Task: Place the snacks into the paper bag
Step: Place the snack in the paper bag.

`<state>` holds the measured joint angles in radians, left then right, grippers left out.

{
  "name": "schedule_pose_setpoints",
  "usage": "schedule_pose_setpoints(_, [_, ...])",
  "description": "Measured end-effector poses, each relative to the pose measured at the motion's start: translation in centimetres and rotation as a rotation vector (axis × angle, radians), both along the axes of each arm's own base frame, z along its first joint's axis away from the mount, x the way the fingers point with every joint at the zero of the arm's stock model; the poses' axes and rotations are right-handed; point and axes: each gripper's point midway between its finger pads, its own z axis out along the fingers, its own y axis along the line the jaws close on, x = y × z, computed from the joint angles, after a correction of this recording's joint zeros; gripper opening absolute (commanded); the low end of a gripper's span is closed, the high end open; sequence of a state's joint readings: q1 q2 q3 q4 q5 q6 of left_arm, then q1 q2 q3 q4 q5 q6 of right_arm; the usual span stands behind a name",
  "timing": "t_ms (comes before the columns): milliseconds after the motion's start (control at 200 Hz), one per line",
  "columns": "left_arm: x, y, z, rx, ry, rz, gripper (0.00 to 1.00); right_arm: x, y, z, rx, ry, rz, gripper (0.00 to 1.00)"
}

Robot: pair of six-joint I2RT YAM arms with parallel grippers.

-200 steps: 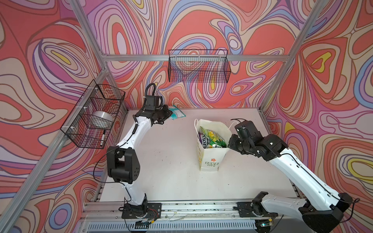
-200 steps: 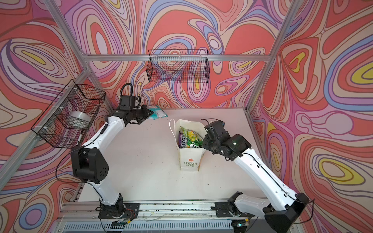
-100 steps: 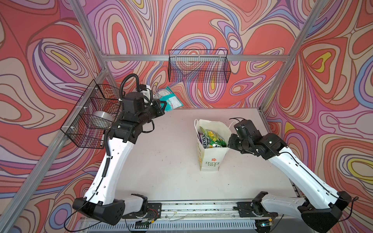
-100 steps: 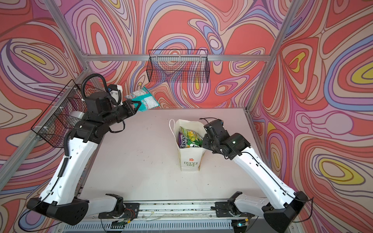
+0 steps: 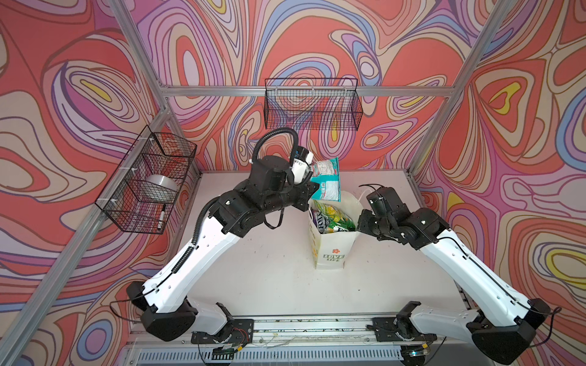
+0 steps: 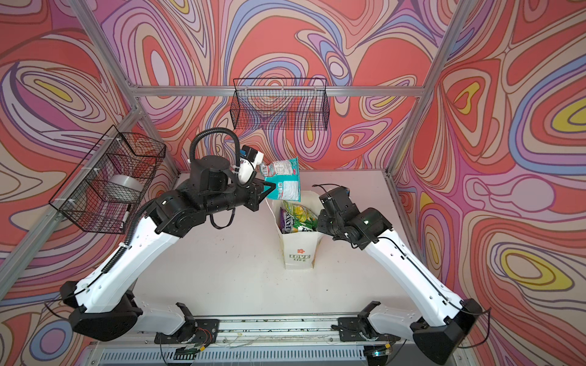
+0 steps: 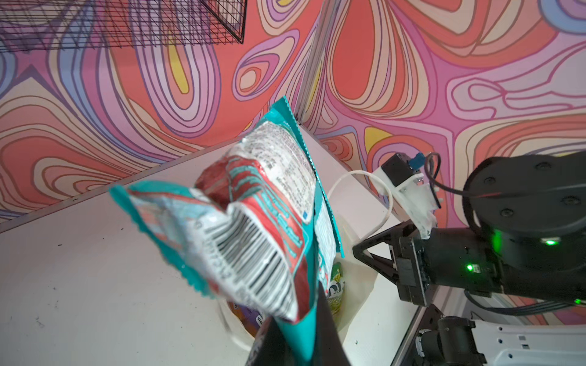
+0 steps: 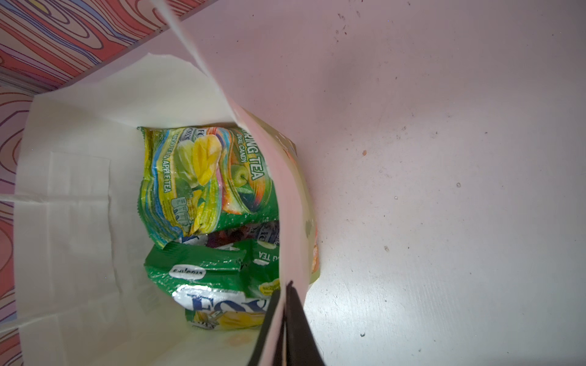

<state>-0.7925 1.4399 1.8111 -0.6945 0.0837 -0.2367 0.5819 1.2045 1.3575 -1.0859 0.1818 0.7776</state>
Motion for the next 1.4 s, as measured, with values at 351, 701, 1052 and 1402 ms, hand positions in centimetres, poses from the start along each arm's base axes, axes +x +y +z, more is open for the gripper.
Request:
schedule_pose_setpoints(351, [-0.7,-5.2,-6.4,0.274,0.061,-0.152,0.00,0.0,0.2,0.0,0.007,0.004,0.006,0.00])
schedule_pose_setpoints(701, [-0.1,-5.9,-11.5,0.464,0.134,-0.196,0.00,0.0,0.3,0.0,0.007,0.004,0.013,0.00])
schedule_pose_setpoints(1052, [1.1,-7.0,-15.0,0.575,0.187,-0.218,0.00,0.1,0.4,0.1,-0.002,0.005,0.023,0.00])
schedule_pose_setpoints(1402, [2.4,-6.8,-18.8,0.679,0.230,-0.173,0.19,0.2,0.4,0.3,-0.004,-0.001,0.030,0.00])
